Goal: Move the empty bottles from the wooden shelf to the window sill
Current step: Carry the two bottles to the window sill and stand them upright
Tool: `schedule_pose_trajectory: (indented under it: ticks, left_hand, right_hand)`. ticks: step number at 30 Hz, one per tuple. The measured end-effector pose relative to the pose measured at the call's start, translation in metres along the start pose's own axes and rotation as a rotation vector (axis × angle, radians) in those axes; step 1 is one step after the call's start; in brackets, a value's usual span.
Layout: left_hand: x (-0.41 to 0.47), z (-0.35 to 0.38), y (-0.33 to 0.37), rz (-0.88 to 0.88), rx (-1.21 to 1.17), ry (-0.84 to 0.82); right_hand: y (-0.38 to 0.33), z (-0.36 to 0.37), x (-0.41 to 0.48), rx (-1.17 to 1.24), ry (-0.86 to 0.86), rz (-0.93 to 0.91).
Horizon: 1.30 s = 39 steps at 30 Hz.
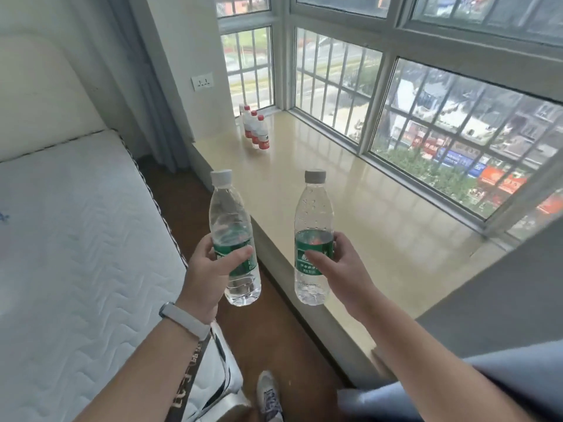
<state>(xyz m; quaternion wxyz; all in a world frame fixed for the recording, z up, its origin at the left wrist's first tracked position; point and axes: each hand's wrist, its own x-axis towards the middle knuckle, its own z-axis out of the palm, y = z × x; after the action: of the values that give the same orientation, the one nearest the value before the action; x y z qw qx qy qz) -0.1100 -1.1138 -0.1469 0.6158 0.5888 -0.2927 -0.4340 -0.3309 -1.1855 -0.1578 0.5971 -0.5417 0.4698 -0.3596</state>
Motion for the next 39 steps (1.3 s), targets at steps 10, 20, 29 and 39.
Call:
schedule_pose_trajectory:
  ticks: [10, 20, 29, 39]
  left_hand:
    - [0.145, -0.026, 0.026, -0.005, -0.057, -0.108]
    - [0.216, -0.071, 0.047, 0.048, -0.091, -0.064]
    - [0.260, -0.084, 0.039, 0.046, -0.041, 0.015]
    - [0.388, -0.050, 0.047, 0.011, 0.052, 0.076]
  right_hand:
    - [-0.037, 0.057, 0.123, -0.058, 0.081, 0.009]
    - [-0.064, 0.098, 0.182, -0.142, 0.063, -0.009]
    - [-0.059, 0.125, 0.251, -0.159, -0.030, 0.002]
    - [-0.064, 0.126, 0.395, -0.102, -0.089, 0.024]
